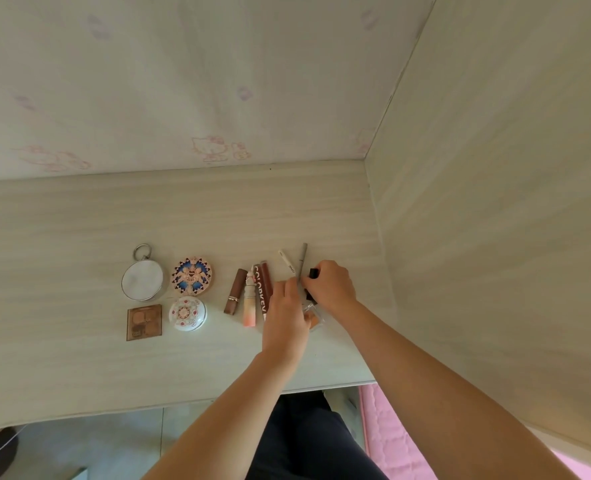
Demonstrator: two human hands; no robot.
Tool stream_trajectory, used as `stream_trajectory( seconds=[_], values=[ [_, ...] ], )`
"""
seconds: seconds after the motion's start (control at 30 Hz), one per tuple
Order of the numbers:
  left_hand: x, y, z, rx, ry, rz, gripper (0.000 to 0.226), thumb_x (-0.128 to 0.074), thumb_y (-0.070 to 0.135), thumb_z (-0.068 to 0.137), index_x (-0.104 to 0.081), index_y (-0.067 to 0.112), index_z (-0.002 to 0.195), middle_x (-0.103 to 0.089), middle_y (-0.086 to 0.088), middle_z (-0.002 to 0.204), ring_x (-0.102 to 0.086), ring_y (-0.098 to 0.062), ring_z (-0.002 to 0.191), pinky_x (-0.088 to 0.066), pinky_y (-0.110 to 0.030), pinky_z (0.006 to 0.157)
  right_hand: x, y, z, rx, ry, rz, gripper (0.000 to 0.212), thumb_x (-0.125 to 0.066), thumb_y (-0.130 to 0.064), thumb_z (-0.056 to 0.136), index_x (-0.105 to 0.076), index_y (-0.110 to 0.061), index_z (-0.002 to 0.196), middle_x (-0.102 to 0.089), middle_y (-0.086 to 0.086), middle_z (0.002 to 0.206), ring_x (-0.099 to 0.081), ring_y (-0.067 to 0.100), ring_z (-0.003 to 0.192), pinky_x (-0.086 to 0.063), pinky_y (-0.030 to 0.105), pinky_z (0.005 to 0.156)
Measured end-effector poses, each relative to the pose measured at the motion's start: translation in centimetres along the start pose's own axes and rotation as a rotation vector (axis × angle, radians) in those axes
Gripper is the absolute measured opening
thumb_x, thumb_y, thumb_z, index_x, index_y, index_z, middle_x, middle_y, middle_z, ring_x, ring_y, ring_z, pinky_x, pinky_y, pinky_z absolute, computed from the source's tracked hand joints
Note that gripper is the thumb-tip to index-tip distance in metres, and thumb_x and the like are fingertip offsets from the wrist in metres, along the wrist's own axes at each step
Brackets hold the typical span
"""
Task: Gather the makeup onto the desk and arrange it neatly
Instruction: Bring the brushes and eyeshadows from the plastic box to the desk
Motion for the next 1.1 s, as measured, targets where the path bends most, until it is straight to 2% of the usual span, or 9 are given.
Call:
stream_trajectory(
  seconds=[0.13,0.27,0.33,0.53,0.67,0.77,0.9,1.0,1.1],
  values=[
    [0.3,0.6,-0.1,-0.078,0.007,0.131,0.041,-0.066,0.006,0.081,-0.052,0.011,0.119,-0.05,-0.005,0.115,-0.056,-0.024,0.099,-0.051,-0.037,0.074,-0.1,-0.3,0.2,0.032,-0.017,-0.016,0.019,-0.063,-0.033,0.081,-0.055,-0.017,0.083,-0.062,0.002,0.082,-0.06,0.024,0.076,-0.04,0.027,0.057],
    [0.8,0.7,0.4,-0.1,-0.017,0.176,0.035,-0.062,0.005,0.085,-0.053,0.012,0.118,-0.046,-0.004,0.112,-0.06,-0.024,0.083,-0.05,-0.036,0.067,-0.1,-0.5,0.5,0.061,-0.033,-0.037,0.017,-0.062,-0.029,0.081,-0.056,-0.015,0.088,-0.063,0.004,0.086,-0.061,0.024,0.078,-0.048,0.031,0.061],
    [1.0,0.6,0.6,-0.104,-0.013,0.189,0.033,-0.062,0.005,0.085,-0.054,0.013,0.117,-0.045,-0.004,0.112,-0.06,-0.024,0.079,-0.05,-0.035,0.066,-0.2,-0.5,0.5,0.074,-0.042,-0.075,0.018,-0.061,-0.025,0.081,-0.057,-0.014,0.095,-0.062,0.005,0.09,-0.061,0.025,0.08,-0.047,0.031,0.061],
    [1.7,-0.9,0.9,-0.087,0.002,0.261,0.029,-0.062,0.009,0.085,-0.057,0.009,0.114,-0.046,-0.005,0.115,-0.06,-0.024,0.094,-0.052,-0.034,0.07,-0.5,-0.8,0.6,0.073,-0.06,-0.113,0.022,-0.065,-0.026,0.08,-0.057,-0.015,0.097,-0.061,0.003,0.089,-0.061,0.023,0.08,-0.048,0.03,0.062],
    [1.9,0.4,-0.1,-0.262,0.064,0.457,0.028,-0.077,0.027,0.073,-0.068,0.012,0.095,-0.058,-0.003,0.097,-0.057,-0.023,0.086,-0.052,-0.032,0.064,-0.7,-1.2,0.8,0.057,-0.054,-0.026,0.016,-0.065,-0.023,0.079,-0.054,-0.014,0.086,-0.057,0.001,0.079,-0.058,0.023,0.072,-0.043,0.029,0.056],
    [1.0,1.1,-1.4,-0.386,0.075,0.553,0.033,-0.079,0.043,0.066,-0.071,0.016,0.084,-0.061,0.001,0.084,-0.056,-0.021,0.079,-0.048,-0.031,0.063,-0.8,-1.3,1.0,0.062,-0.061,0.042,0.017,-0.066,-0.023,0.076,-0.052,-0.014,0.078,-0.055,0.0,0.072,-0.055,0.02,0.068,-0.044,0.03,0.056],
    [0.2,1.0,-1.7,-0.413,0.061,0.565,0.035,-0.08,0.043,0.064,-0.072,0.018,0.088,-0.063,0.001,0.086,-0.058,-0.021,0.083,-0.049,-0.03,0.064,-0.4,-1.0,1.0,0.079,-0.078,0.071,0.022,-0.069,-0.025,0.078,-0.056,-0.014,0.091,-0.056,-0.003,0.08,-0.056,0.016,0.074,-0.051,0.032,0.068],
    [-0.8,1.6,-2.3,-0.533,0.018,0.554,0.038,-0.084,0.032,0.063,-0.072,0.019,0.096,-0.063,0.003,0.089,-0.059,-0.019,0.084,-0.051,-0.03,0.065,0.0,-1.0,0.8,0.093,-0.056,0.081,0.021,-0.069,-0.024,0.079,-0.059,-0.012,0.093,-0.056,-0.003,0.079,-0.057,0.018,0.078,-0.052,0.033,0.072],
    [-1.4,2.0,-2.8,-0.615,0.012,0.568,0.038,-0.083,0.028,0.064,-0.071,0.017,0.098,-0.062,0.001,0.094,-0.058,-0.021,0.089,-0.051,-0.031,0.067,-0.1,-1.7,0.5,0.136,-0.068,0.14,0.028,-0.069,-0.026,0.082,-0.064,-0.011,0.105,-0.062,0.001,0.095,-0.062,0.021,0.092,-0.053,0.032,0.082]
  ],
)
Point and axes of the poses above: each hand's wrist, its own z-axis towards the middle knuckle, its own x-axis out of the back of the hand, y = z × x, the point moved 9 cm from there along z, towards the middle knuckle
